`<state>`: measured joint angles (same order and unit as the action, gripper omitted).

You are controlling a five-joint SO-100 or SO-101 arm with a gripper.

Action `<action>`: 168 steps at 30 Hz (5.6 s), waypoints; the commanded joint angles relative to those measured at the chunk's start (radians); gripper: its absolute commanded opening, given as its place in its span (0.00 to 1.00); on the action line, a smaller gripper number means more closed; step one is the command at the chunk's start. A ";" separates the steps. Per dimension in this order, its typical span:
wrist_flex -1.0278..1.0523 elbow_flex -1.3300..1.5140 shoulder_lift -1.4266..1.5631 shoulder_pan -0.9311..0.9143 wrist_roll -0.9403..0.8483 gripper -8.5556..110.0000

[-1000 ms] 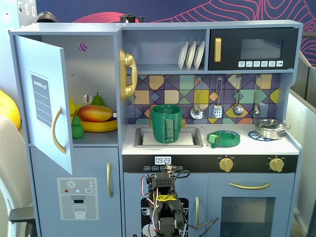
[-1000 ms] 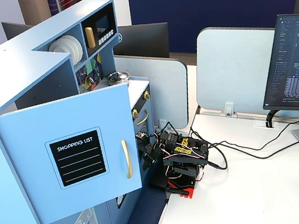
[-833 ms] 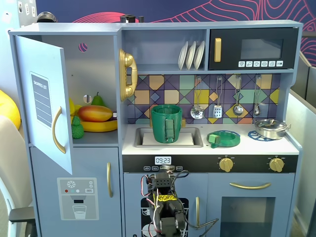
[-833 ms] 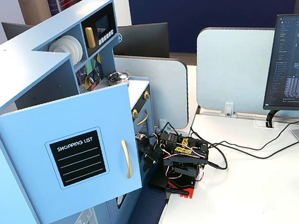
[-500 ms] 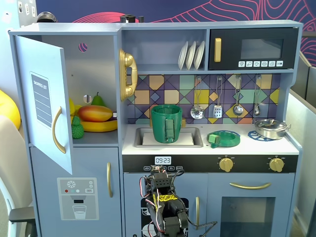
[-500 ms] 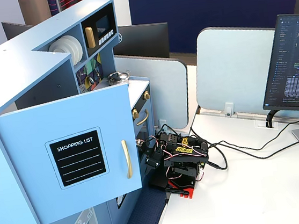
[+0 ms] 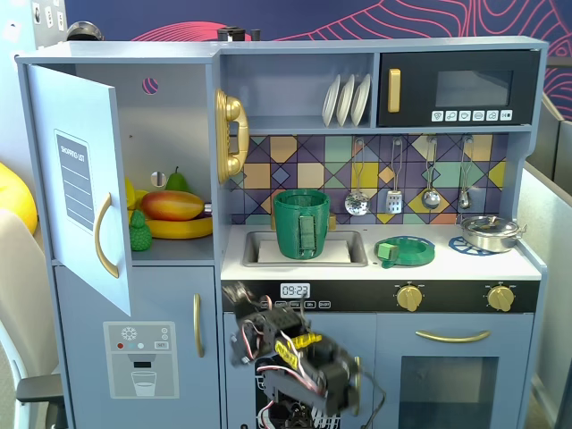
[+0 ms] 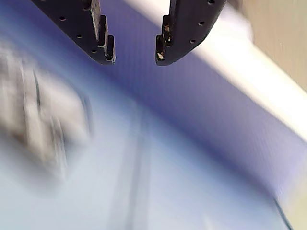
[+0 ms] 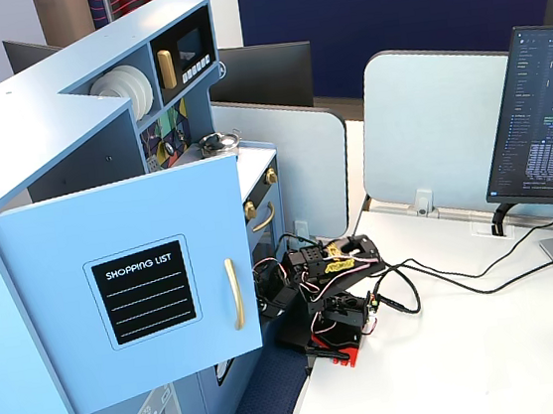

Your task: Pick up the green pineapple from the left cabinet and place it in the green recipient

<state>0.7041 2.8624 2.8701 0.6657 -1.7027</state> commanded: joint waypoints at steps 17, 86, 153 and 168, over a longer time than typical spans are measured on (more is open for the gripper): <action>-0.663 -0.548 -0.373 0.120 0.152 0.40; -0.853 -1.606 -1.506 0.100 0.020 0.54; -0.574 -1.075 -0.471 -0.646 -0.049 0.07; -0.591 -1.508 -1.043 -0.667 -0.063 0.07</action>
<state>0.1534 1.4818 1.8653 0.0031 -1.7610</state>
